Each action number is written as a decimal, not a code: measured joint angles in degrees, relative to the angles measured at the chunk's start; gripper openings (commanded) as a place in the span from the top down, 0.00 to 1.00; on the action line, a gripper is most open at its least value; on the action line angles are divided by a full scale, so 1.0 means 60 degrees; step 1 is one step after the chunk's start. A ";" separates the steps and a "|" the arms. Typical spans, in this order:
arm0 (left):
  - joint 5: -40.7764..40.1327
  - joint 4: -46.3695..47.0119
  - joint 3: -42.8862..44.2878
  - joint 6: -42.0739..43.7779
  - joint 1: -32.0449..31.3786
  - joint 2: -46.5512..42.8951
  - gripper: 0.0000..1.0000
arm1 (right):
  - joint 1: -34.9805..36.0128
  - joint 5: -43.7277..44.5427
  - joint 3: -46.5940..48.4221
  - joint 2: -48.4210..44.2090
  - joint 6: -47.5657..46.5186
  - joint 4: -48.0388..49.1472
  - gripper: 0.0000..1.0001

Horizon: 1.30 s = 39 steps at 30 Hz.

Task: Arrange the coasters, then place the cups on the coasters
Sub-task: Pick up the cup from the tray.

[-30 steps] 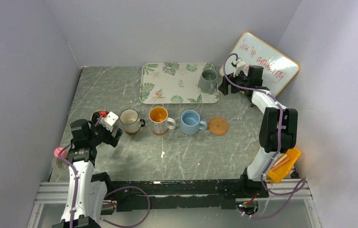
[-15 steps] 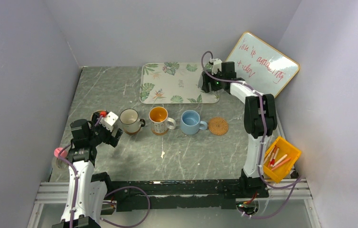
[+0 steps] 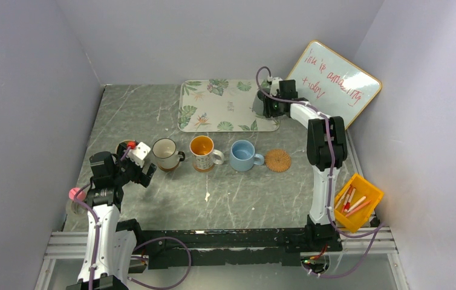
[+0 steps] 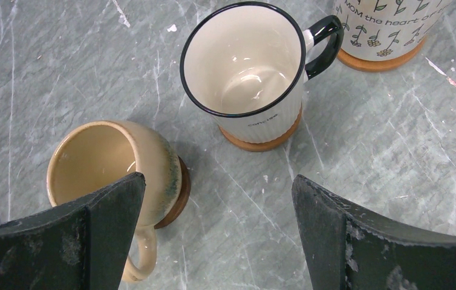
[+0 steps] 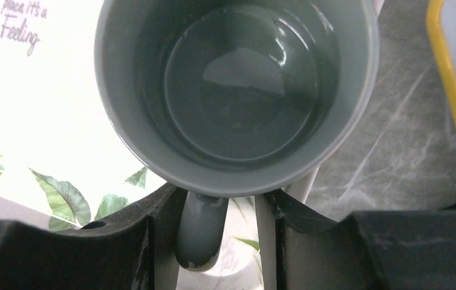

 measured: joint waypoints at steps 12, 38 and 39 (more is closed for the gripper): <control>0.0000 0.0000 0.0000 0.0000 0.0000 0.0000 0.04 | 0.0160 0.0368 0.1027 0.0372 -0.0146 -0.0426 1.00; 0.0000 0.0000 0.0000 0.0000 0.0000 0.0004 0.04 | -0.1599 -0.2834 -0.5009 -0.5858 -0.2116 0.0754 1.00; 0.0000 0.0000 0.0000 0.0000 0.0000 0.0004 0.04 | -0.1789 -0.2947 -0.5344 -0.6145 -0.2240 0.0765 1.00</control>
